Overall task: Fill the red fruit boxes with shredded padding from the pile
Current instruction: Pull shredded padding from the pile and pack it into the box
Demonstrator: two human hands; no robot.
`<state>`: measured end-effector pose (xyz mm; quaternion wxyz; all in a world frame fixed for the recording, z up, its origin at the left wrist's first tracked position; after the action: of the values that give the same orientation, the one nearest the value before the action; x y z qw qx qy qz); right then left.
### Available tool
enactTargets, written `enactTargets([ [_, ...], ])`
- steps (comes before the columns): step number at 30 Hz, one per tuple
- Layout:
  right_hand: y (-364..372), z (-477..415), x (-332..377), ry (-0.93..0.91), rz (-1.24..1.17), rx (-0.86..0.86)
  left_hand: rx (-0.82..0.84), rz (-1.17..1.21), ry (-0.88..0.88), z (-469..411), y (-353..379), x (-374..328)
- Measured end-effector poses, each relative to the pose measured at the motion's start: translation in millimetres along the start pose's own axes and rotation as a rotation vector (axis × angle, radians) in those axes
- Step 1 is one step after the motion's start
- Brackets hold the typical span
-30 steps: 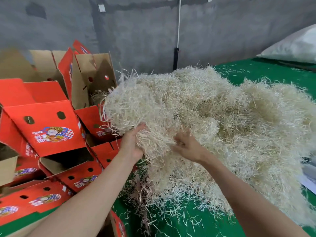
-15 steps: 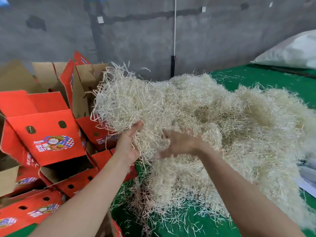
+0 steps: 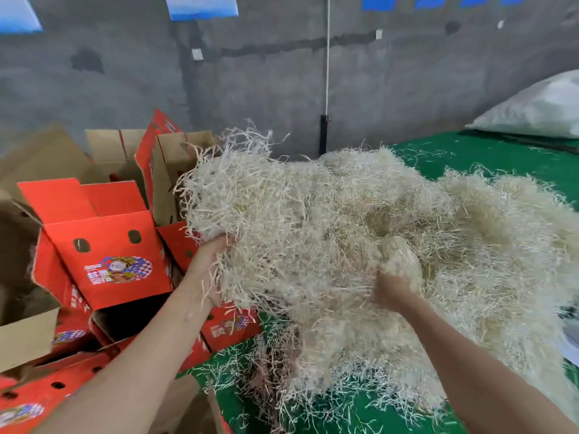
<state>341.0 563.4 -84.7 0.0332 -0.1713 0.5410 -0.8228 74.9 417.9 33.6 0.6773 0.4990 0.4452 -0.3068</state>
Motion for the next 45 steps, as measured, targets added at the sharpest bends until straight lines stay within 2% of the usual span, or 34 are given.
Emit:
enactTargets([
  [2, -7.1, 4.6, -1.6, -0.037, 0.043, 0.072, 0.007, -0.023, -0.014, -1.8, 1.8, -0.8],
  [8, -69.0, 55.4, 76.9, -0.437, 0.044, 0.153, 0.036, -0.052, -0.022, -5.4, 16.4, 2.2],
  [10, -59.6, 70.8, 106.0, -0.538, -0.271, 0.431, 0.065, -0.032, -0.012, -7.2, 21.1, -0.1],
  [12, -29.8, 75.1, 126.8, -0.511, -0.463, 0.624, 0.101, -0.027, 0.01, -9.8, 26.9, -4.0],
  [13, -16.8, 69.6, 130.5, -0.445, -0.533, 0.596, 0.102, -0.068, 0.009, -8.7, 30.0, -6.7],
  [14, -9.4, 64.5, 130.7, -0.385, -0.606, 0.491, 0.087, -0.181, -0.001, -9.0, 30.8, -7.2],
  [16, -8.8, 45.5, 113.4, -0.264, -0.729, 0.243, 0.062, -0.543, -0.044, -4.5, 28.7, -3.6],
  [18, -15.1, 34.1, 93.1, -0.161, -0.762, 0.141, 0.163, -0.854, -0.125, 2.1, 27.4, 4.8],
  [20, -19.5, 30.4, 79.3, -0.049, -0.606, 0.131, 0.268, -0.948, -0.222, 1.2, 22.7, 13.9],
  [21, -21.3, 28.6, 73.0, -0.065, -0.51, 0.113, 0.274, -0.975, -0.23, -1.0, 23.1, 14.7],
  [23, -25.8, 19.5, 59.5, -0.106, -0.328, 0.077, 0.232, -1.135, -0.139, -8.5, 21.2, 11.9],
  [26, -30.3, 2.7, 27.4, -0.032, -0.106, -0.06, 0.021, -1.509, 0.099, -13.4, 13.2, -4.4],
  [29, -34.4, -5.6, 4.4, 0.03, -0.002, -0.095, -0.132, -1.384, 0.232, -8.9, -0.5, -16.1],
  [32, -49.5, 1.9, 19.6, -0.116, -0.004, -0.164, -0.156, -1.127, 0.23, -4.2, -6.0, -16.9],
  [35, -78.6, 30.0, 63.2, -0.213, -0.033, -0.454, -0.124, -0.891, 0.203, 8.0, -4.6, -17.6],
  [36, -86.8, 42.0, 80.1, -0.287, -0.114, -0.566, -0.109, -0.825, 0.199, 13.3, -5.3, -17.4],
  [37, -91.7, 52.8, 95.4, -0.383, -0.289, -0.597, -0.102, -0.762, 0.197, 20.5, -6.9, -18.3],
  [38, -94.2, 64.5, 110.3, -0.487, -0.576, -0.507, -0.102, -0.711, 0.197, 29.8, -9.2, -20.1],
  [40, -89.4, 93.2, 138.5, -0.703, -1.181, -0.019, -0.105, -0.688, 0.197, 48.8, -18.7, -23.8],
  [41, -83.5, 104.2, 149.8, -0.767, -1.337, 0.222, -0.111, -0.715, 0.195, 59.4, -25.2, -25.4],
  [43, -67.3, 123.7, 169.9, -0.776, -1.326, 0.493, -0.126, -0.813, 0.183, 86.4, -40.9, -27.5],
  [45, -48.0, 141.3, 190.3, -0.745, -1.29, 0.566, -0.05, -0.897, 0.18, 116.9, -59.6, -28.8],
])
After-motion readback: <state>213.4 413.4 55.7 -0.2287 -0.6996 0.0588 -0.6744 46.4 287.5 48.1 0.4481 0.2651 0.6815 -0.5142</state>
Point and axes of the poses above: each hand's wrist, its own z-axis away from the middle knuckle, its own y-axis out of the palm, x = y × z, the point moved 1 cm from there along -z, towards the middle knuckle, and after that the axes turned 7 degrees about x, right-handed, at the moved point
